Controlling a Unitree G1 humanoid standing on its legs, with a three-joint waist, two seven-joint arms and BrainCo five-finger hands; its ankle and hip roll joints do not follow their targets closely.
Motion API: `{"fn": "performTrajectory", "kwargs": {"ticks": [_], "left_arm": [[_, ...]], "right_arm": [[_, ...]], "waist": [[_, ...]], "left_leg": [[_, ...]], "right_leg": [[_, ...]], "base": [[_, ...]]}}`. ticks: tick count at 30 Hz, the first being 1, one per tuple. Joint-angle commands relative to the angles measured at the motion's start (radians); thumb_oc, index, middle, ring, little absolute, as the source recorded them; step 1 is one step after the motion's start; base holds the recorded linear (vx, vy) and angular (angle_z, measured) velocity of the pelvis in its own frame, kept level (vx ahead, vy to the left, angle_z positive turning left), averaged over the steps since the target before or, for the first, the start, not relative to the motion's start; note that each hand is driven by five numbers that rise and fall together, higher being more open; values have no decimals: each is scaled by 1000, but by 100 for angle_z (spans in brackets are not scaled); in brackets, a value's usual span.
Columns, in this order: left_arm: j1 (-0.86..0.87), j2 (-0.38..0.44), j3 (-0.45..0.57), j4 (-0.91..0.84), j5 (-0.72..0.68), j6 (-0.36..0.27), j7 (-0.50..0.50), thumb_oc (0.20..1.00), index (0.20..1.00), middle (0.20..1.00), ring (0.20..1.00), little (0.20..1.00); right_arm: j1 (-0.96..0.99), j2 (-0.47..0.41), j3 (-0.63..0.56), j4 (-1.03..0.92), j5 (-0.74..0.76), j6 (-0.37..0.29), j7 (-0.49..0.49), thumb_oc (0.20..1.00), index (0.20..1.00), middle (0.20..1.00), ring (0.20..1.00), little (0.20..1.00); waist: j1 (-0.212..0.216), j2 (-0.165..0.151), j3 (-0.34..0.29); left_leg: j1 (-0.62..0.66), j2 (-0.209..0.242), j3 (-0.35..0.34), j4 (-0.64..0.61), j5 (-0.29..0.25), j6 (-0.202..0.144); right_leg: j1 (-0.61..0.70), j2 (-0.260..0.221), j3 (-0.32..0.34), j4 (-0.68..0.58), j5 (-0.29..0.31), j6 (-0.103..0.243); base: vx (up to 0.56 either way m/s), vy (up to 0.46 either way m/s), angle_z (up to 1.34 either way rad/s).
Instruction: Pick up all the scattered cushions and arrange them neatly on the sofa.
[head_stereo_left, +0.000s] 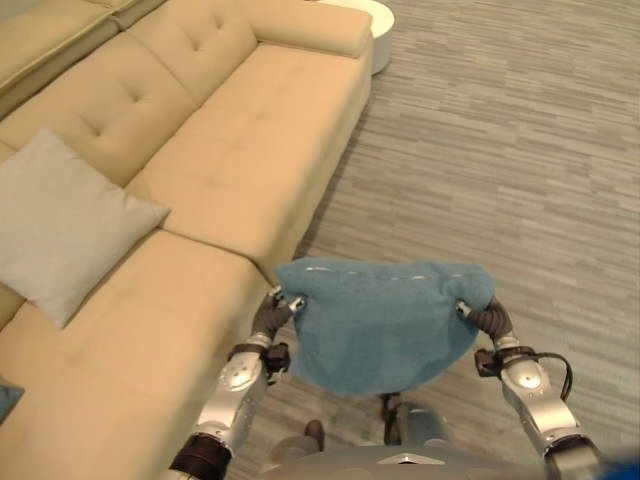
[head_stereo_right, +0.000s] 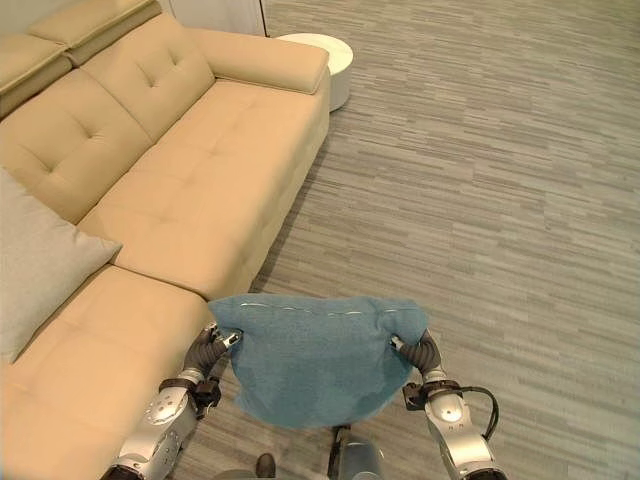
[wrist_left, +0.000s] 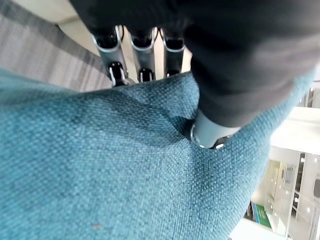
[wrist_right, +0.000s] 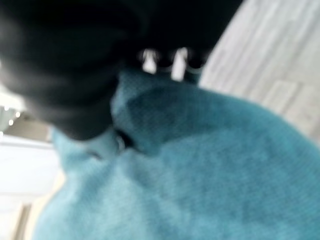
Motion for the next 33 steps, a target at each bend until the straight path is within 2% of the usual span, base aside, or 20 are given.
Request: {"fn": "performTrajectory", "kwargs": {"ticks": [1, 2, 3, 5, 7, 10, 13, 15, 17, 18, 19, 20, 21, 22, 24, 26, 28, 29, 31, 33], "left_arm": [[-89, 0, -30, -115, -29, -87, -30, 200, 200, 200, 200, 200], [-93, -2, -33, -113, -25, -86, -30, 200, 200, 200, 200, 200], [-93, -2, -35, -114, -21, -86, -32, 200, 200, 200, 200, 200], [-94, -2, -41, -112, -10, -82, -36, 200, 200, 200, 200, 200], [-95, -5, -37, -109, -12, -82, -29, 200, 200, 200, 200, 200], [-84, 2, -33, -121, -12, -82, -35, 200, 200, 200, 200, 200], [-69, 7, -24, -128, -14, -81, -36, 200, 200, 200, 200, 200], [-58, 18, -24, -135, -7, -74, -41, 200, 200, 200, 200, 200], [-60, 28, -24, -141, -5, -71, -41, 200, 200, 200, 200, 200], [-64, 37, -25, -146, -3, -71, -41, 200, 200, 200, 200, 200], [-67, 43, -22, -149, -3, -74, -38, 200, 200, 200, 200, 200], [-68, 43, -22, -149, -3, -74, -38, 200, 200, 200, 200, 200], [-71, 55, -16, -156, 5, -80, -34, 200, 200, 200, 200, 200], [-70, 58, -15, -159, 5, -82, -35, 200, 200, 200, 200, 200], [-70, 55, -16, -160, 2, -84, -36, 200, 200, 200, 200, 200], [-66, 53, -20, -160, 7, -84, -40, 200, 200, 200, 200, 200], [-70, 47, -19, -158, 6, -82, -41, 200, 200, 200, 200, 200], [-75, 44, -18, -153, 5, -85, -42, 200, 200, 200, 200, 200], [-88, 36, -19, -143, 8, -89, -41, 200, 200, 200, 200, 200], [-95, 29, -30, -138, 21, -93, -55, 200, 200, 200, 200, 200]], "right_arm": [[-60, -9, -22, -124, 32, -99, -11, 200, 200, 200, 200, 200], [-61, -13, -27, -129, 35, -104, -12, 200, 200, 200, 200, 200], [-61, -13, -29, -131, 37, -105, -11, 200, 200, 200, 200, 200], [-59, -15, -32, -129, 38, -106, -18, 200, 200, 200, 200, 200], [-68, -14, -29, -115, 40, -106, -34, 200, 200, 200, 200, 200], [-72, -6, -31, -113, 39, -96, -35, 200, 200, 200, 200, 200], [-60, 5, -21, -123, 31, -95, -21, 200, 200, 200, 200, 200], [-52, 28, -16, -120, 22, -86, -3, 200, 200, 200, 200, 200], [-61, 40, -7, -118, 10, -84, 4, 200, 200, 200, 200, 200], [-71, 40, -1, -120, 7, -86, 9, 200, 200, 200, 200, 200], [-79, 43, 2, -122, 6, -86, 12, 200, 200, 200, 200, 200], [-80, 42, 2, -122, 6, -86, 12, 200, 200, 200, 200, 200], [-91, 54, 7, -125, 4, -88, 18, 200, 200, 200, 200, 200], [-94, 57, 9, -127, 3, -87, 21, 200, 200, 200, 200, 200], [-92, 57, 6, -132, 5, -87, 24, 200, 200, 200, 200, 200], [-93, 52, 5, -142, 13, -90, 26, 200, 200, 200, 200, 200], [-89, 50, 3, -142, 21, -89, 23, 200, 200, 200, 200, 200], [-86, 50, -2, -141, 23, -88, 21, 200, 200, 200, 200, 200], [-88, 48, -7, -140, 18, -88, 17, 200, 200, 200, 200, 200], [-77, 42, -16, -144, 14, -91, 20, 200, 200, 200, 200, 200]], "waist": [[9, -25, -12], [18, -28, -9], [18, -30, -14], [24, -14, -21], [49, -4, -20], [72, -1, -33], [82, 1, -53], [93, -29, -68], [94, -38, -66], [90, -40, -61], [85, -34, -57], [86, -33, -59], [77, -16, -49], [72, -4, -50], [43, 10, -35], [21, 9, -33], [-4, 6, -21], [-16, 0, -18], [-36, 0, -9], [-45, -11, -13]], "left_leg": [[-42, -26, 32, -49, -16, 15], [-77, -35, 39, -102, -37, 25], [-72, -34, 45, -157, -29, 25], [-99, -20, 63, -329, 53, 15], [-111, -33, 71, -498, 139, 2], [-144, -32, 95, -529, 177, -7], [-109, -25, 95, -551, 186, 9], [-100, -51, 89, -492, 142, 36], [-76, -72, 95, -476, 102, 64], [-62, -78, 101, -469, 84, 79], [-46, -79, 106, -468, 72, 89], [-48, -76, 107, -470, 75, 88], [14, -71, 108, -482, 42, 105], [40, -67, 103, -493, 35, 108], [99, -78, 78, -510, 16, 106], [141, -91, 64, -527, 1, 100], [186, -107, 34, -539, -20, 91], [201, -118, 16, -544, -26, 87], [238, -123, -21, -552, -48, 82], [266, -139, -49, -545, -84, 79]], "right_leg": [[106, 7, 27, -21, -46, 110], [127, 12, 34, -28, -60, 113], [130, 9, 36, -29, -65, 116], [160, 29, 30, -42, -86, 120], [219, 52, 45, -64, -114, 125], [277, 61, 70, -69, -147, 121], [301, 59, 89, -44, -178, 124], [307, 16, 107, 54, -187, 153], [259, -14, 114, 185, -130, 187], [228, -28, 118, 256, -78, 209], [200, -40, 112, 320, -38, 222], [197, -37, 113, 319, -34, 221], [124, -58, 90, 424, 1, 226], [86, -56, 79, 428, 5, 216], [20, -32, 66, 399, -52, 194], [-27, -12, 57, 270, -70, 181], [-45, 1, 69, 115, -48, 185], [-69, 8, 107, 61, -23, 196], [-107, 24, 174, 12, 16, 217], [-84, 23, 207, -7, 35, 214]], "base": [[288, -86, -13], [286, -39, -1], [297, -5, 6], [316, 39, -2], [406, 58, 2], [407, 109, -25], [389, 168, -46], [459, 243, -73], [280, 215, -52], [239, 207, -47], [155, 138, -25], [254, 199, -6], [256, 185, 7], [361, 238, -3], [319, 121, 4], [361, 33, 44], [367, -27, 73], [348, -46, 78], [363, -59, 78], [345, -76, 111]]}}
